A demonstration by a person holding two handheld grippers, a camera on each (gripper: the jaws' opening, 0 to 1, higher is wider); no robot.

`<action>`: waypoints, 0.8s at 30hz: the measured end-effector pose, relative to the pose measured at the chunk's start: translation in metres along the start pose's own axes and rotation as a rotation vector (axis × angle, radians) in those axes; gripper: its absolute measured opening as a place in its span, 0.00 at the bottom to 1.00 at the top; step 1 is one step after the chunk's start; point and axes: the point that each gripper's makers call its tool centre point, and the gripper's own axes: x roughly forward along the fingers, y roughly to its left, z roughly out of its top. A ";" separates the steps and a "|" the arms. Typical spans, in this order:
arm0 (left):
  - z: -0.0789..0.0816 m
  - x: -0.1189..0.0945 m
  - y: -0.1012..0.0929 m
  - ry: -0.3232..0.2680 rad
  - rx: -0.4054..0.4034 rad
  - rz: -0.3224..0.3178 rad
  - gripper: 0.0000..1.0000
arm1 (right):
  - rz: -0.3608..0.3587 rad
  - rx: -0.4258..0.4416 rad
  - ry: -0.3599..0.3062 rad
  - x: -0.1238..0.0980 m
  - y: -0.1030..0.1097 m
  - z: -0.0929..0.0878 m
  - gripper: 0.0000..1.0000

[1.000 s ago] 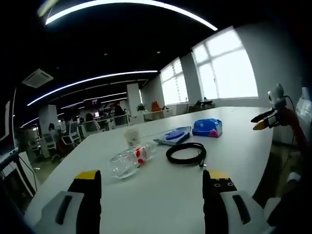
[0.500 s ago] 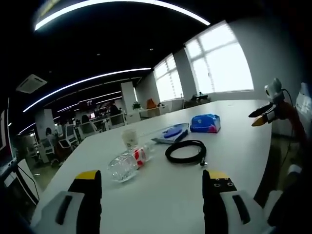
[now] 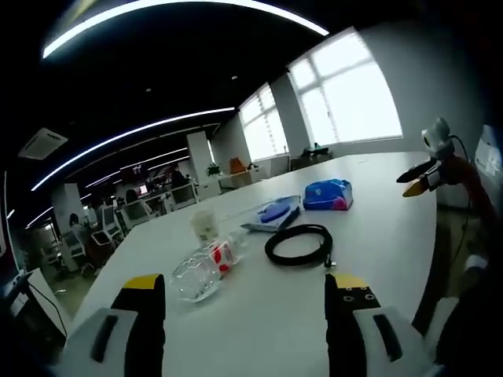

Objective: Arrange the tabletop items into an orderly group along one side of the table until the central work area is clear of visible clutter.

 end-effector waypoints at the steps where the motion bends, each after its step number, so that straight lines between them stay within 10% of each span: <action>1: 0.001 0.001 0.000 -0.001 0.005 -0.005 0.83 | 0.000 0.000 -0.001 0.000 0.000 0.000 0.70; 24: 0.012 0.023 0.000 0.019 0.061 -0.054 0.81 | 0.000 0.002 0.020 0.002 -0.003 -0.004 0.68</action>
